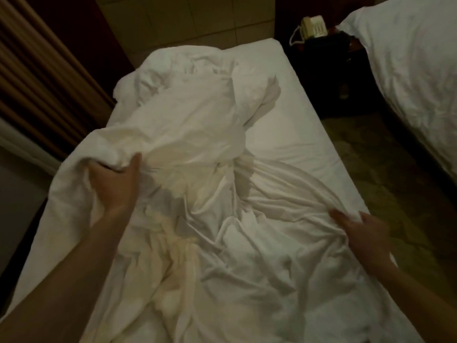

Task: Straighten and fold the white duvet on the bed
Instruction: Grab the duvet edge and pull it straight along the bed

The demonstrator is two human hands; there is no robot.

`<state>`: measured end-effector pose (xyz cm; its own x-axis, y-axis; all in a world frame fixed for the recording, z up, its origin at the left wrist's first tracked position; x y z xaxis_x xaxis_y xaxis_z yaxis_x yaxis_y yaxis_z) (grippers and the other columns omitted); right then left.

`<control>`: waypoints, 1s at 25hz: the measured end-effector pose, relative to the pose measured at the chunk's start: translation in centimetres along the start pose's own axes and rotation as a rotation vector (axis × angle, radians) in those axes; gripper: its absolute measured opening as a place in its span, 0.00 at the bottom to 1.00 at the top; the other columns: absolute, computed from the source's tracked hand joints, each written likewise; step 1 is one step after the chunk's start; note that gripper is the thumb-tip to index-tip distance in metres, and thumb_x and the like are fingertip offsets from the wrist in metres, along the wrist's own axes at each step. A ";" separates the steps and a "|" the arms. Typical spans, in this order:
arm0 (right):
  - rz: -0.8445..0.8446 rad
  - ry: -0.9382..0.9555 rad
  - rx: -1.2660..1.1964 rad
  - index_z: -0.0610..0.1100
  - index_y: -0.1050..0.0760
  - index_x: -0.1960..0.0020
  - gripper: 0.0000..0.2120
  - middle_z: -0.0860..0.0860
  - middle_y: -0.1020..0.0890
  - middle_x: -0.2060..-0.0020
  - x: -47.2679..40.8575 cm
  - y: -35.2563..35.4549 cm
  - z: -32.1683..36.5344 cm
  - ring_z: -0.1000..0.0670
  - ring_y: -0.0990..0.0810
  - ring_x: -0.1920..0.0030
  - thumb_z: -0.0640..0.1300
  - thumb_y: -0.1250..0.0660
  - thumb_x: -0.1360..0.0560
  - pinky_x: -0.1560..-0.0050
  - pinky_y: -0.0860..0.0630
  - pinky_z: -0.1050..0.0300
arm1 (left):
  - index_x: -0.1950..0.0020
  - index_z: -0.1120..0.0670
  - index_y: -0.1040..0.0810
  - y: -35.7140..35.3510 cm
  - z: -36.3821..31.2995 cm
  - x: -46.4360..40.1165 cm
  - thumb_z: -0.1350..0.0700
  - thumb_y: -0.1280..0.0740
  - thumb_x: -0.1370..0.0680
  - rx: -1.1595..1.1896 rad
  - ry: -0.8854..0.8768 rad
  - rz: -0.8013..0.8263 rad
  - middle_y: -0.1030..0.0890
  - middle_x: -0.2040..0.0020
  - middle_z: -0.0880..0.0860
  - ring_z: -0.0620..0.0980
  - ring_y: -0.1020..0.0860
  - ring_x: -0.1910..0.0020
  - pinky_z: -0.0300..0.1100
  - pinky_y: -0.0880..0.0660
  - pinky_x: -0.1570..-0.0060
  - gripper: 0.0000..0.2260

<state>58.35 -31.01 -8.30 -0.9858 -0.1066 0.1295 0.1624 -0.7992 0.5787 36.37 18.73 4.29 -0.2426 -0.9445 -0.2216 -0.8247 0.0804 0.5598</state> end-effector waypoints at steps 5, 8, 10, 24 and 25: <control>0.144 -0.018 0.120 0.44 0.25 0.71 0.27 0.51 0.22 0.76 2.4 -2.1 -3.7 0.52 0.22 0.71 0.68 0.25 0.34 0.65 0.29 0.54 | 0.19 0.54 0.50 -10.5 -0.5 12.8 0.19 0.56 0.33 -0.529 -0.420 0.437 0.53 0.20 0.64 0.65 0.53 0.22 0.59 0.58 0.26 0.53; 0.213 -0.018 0.102 0.43 0.24 0.71 0.26 0.50 0.21 0.76 0.6 -0.8 -5.8 0.55 0.24 0.74 0.64 0.24 0.33 0.70 0.29 0.57 | 0.19 0.47 0.59 -14.5 1.0 19.0 0.16 0.62 0.40 -0.617 -0.299 0.593 0.64 0.20 0.56 0.60 0.63 0.22 0.60 0.64 0.26 0.56; 0.210 0.017 0.060 0.41 0.24 0.71 0.27 0.49 0.21 0.76 -1.1 2.0 -7.0 0.56 0.26 0.76 0.64 0.23 0.34 0.71 0.29 0.57 | 0.19 0.46 0.59 -15.8 2.1 20.4 0.16 0.62 0.40 -0.682 -0.185 0.626 0.65 0.20 0.54 0.58 0.64 0.22 0.62 0.63 0.26 0.56; 1.121 -0.307 -0.274 0.60 0.33 0.35 0.23 0.66 0.24 0.45 -3.9 5.1 -11.9 0.69 0.23 0.48 0.65 0.61 0.20 0.44 0.28 0.73 | 0.20 0.57 0.51 -32.6 -10.8 44.0 0.23 0.37 0.35 -0.526 0.417 0.547 0.38 0.24 0.59 0.61 0.36 0.27 0.56 0.40 0.29 0.56; 1.144 -0.308 -0.242 0.57 0.31 0.35 0.26 0.63 0.22 0.44 -4.7 4.9 -12.0 0.68 0.22 0.48 0.64 0.62 0.19 0.50 0.27 0.74 | 0.21 0.57 0.53 -32.8 -11.2 43.5 0.25 0.35 0.34 -0.575 0.394 0.547 0.36 0.26 0.60 0.61 0.33 0.30 0.54 0.36 0.32 0.55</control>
<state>63.30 -41.46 -15.73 -0.2209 -0.7055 0.6734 0.8898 -0.4284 -0.1570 58.65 -28.54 -14.78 -0.2468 -0.8702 0.4264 -0.2342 0.4805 0.8451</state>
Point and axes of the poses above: each hand's wrist, its own x-axis away from the middle knuckle, its own y-axis out of the back of the hand, z = x × y, the point moved 6 cm from there along -x, towards the middle knuckle
